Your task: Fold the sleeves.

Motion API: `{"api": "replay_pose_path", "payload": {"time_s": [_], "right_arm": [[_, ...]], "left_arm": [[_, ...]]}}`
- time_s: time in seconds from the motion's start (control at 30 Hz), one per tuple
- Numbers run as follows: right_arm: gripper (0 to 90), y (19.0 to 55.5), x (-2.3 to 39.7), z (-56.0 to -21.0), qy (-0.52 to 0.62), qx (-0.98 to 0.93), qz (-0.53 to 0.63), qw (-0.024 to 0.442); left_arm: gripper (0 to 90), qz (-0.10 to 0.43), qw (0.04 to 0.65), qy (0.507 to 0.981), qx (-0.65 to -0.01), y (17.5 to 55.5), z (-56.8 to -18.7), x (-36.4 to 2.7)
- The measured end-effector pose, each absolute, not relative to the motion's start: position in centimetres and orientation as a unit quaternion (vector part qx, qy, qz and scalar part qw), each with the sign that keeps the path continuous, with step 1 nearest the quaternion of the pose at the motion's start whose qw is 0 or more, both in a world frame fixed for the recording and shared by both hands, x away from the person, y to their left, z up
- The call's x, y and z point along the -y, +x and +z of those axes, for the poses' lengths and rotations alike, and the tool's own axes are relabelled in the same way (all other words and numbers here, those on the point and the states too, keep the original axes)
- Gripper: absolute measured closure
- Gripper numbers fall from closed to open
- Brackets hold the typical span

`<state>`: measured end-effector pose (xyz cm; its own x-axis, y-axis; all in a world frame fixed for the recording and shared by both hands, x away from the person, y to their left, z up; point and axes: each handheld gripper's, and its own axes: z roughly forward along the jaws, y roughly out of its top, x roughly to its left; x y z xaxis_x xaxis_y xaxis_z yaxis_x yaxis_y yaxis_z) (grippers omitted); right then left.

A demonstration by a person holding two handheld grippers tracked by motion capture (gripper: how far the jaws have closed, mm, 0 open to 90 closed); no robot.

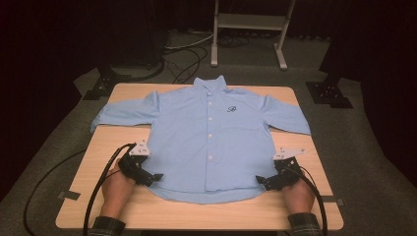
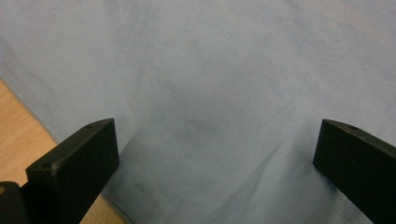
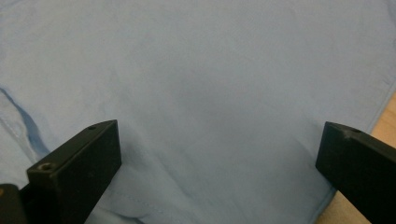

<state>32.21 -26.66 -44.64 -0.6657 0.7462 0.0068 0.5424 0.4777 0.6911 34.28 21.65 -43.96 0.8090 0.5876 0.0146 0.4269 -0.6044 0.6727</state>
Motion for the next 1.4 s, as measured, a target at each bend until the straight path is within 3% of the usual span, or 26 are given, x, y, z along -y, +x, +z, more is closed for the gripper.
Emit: {"api": "replay_pose_path", "payload": {"time_s": [1.4], "right_arm": [[0.0,30.0,26.6,-44.6,0.379,-0.849,0.337,0.147]], "left_arm": [[0.0,0.117,0.327,0.890,-0.297,31.6,-43.8,-21.3]]}}
